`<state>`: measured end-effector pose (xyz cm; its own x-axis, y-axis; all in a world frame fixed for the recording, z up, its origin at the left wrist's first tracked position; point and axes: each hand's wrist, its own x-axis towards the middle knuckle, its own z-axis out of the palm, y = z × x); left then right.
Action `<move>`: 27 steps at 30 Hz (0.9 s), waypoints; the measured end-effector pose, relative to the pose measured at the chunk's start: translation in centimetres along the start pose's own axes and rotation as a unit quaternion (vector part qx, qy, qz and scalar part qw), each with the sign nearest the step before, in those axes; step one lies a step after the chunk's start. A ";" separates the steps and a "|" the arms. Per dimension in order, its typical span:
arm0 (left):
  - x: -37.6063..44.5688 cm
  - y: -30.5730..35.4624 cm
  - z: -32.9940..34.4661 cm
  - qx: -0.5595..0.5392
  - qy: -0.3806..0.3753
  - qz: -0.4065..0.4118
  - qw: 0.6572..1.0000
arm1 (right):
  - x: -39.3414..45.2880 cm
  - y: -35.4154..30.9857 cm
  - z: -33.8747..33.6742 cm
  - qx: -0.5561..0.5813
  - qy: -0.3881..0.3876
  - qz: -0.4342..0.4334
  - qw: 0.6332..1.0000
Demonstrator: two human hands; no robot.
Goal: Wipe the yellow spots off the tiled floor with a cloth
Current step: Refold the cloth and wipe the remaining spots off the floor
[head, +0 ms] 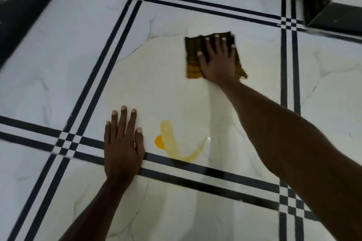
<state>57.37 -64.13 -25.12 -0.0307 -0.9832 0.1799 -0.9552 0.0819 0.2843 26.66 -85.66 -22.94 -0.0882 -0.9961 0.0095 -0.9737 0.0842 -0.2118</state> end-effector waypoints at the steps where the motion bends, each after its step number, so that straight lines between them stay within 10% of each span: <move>1: 0.1 0.0 0.0 0.001 -0.004 -0.003 1.000 | 0.1 -2.6 0.5 -0.003 -0.002 -0.038 0.999; 7: 0.0 0.3 -0.4 0.007 -0.003 -0.002 1.000 | -16.5 -1.9 0.1 -0.042 -0.073 -0.351 0.933; 14: 0.2 0.2 0.0 0.006 -0.003 -0.013 1.000 | -1.2 -1.3 -0.4 -0.013 -0.012 -0.052 0.999; 18: 0.2 -0.1 -0.3 -0.004 -0.004 -0.008 1.000 | -10.1 -10.2 1.8 -0.013 0.004 -0.259 0.966; 22: -0.1 -0.3 -0.5 -0.016 -0.015 0.002 1.000 | -20.4 -3.2 -0.2 -0.040 -0.099 -0.409 0.906; 27: -0.1 0.1 -0.6 -0.008 -0.026 -0.008 1.000 | -10.4 3.5 -1.9 -0.055 -0.026 -0.154 0.986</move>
<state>57.45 -63.95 -24.51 -0.0305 -0.9915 0.1265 -0.9507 0.0678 0.3027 23.79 -74.93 -21.91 0.2229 -0.9748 0.0052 -0.9699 -0.2223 -0.0991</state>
